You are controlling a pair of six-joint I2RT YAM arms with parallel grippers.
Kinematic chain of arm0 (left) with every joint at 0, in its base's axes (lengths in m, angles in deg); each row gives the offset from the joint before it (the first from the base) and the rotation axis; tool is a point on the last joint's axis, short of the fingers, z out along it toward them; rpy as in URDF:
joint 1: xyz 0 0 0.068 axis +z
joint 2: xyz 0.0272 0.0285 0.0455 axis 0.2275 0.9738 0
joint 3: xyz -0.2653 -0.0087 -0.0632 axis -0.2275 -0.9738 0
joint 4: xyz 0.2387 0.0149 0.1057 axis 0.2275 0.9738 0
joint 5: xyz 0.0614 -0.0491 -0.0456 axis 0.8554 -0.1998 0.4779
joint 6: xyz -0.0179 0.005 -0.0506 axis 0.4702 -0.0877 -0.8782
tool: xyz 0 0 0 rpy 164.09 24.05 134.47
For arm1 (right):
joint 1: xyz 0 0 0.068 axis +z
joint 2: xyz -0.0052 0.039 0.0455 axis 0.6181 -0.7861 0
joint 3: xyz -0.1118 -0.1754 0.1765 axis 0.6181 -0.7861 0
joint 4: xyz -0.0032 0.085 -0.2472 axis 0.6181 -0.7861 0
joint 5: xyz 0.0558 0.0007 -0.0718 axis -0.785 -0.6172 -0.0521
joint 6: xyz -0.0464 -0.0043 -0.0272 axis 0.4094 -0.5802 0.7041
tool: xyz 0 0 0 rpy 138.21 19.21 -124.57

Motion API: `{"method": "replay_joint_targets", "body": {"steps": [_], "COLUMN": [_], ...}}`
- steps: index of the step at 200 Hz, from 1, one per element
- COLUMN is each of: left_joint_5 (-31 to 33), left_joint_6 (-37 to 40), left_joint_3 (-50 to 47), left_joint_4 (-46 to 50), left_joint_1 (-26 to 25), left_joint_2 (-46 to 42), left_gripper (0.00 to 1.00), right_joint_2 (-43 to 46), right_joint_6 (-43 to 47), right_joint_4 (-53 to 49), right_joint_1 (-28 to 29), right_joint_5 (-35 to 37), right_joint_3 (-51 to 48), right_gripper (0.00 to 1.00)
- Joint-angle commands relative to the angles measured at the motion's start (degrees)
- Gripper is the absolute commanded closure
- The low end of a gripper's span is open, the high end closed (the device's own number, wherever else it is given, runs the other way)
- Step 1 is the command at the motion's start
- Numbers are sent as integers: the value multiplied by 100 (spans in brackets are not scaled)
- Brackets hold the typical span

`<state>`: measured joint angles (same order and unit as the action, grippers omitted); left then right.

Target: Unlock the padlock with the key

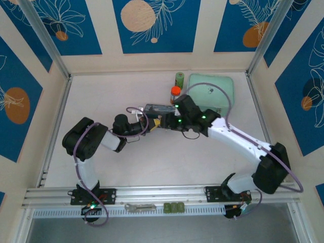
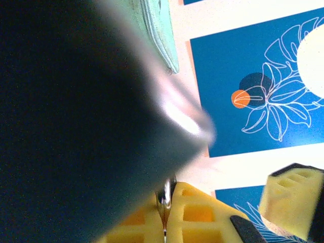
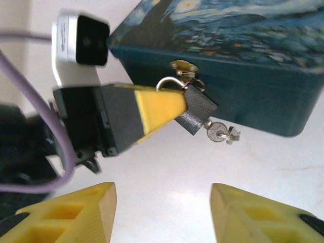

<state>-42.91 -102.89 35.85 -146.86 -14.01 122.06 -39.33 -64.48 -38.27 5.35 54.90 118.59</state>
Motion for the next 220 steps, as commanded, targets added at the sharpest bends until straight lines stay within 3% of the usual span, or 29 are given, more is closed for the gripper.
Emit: {"method": "replay_joint_targets", "body": {"steps": [1, 45, 95, 220], "left_joint_5": [10, 19, -43, -230], "left_joint_6": [-200, -292, -363, -569], "left_joint_3": [113, 111, 150, 357], "left_joint_4": [-553, -624, -621, -629], "left_joint_1": [-10, -8, -16, -10], "left_joint_2": [64, 33, 56, 84], "left_gripper": [100, 100, 100, 100], "right_joint_2": [-663, -1790, -2317, -2717], "right_joint_6": [1673, 2635, 3506, 4082], "right_joint_4": [-1429, -2011, -1668, -861], "right_joint_1": [446, 919, 1172, 1281], "right_joint_5": [1399, 2719, 3591, 3932], "right_joint_3": [560, 1375, 1655, 1481], "right_gripper": [49, 52, 52, 63]}}
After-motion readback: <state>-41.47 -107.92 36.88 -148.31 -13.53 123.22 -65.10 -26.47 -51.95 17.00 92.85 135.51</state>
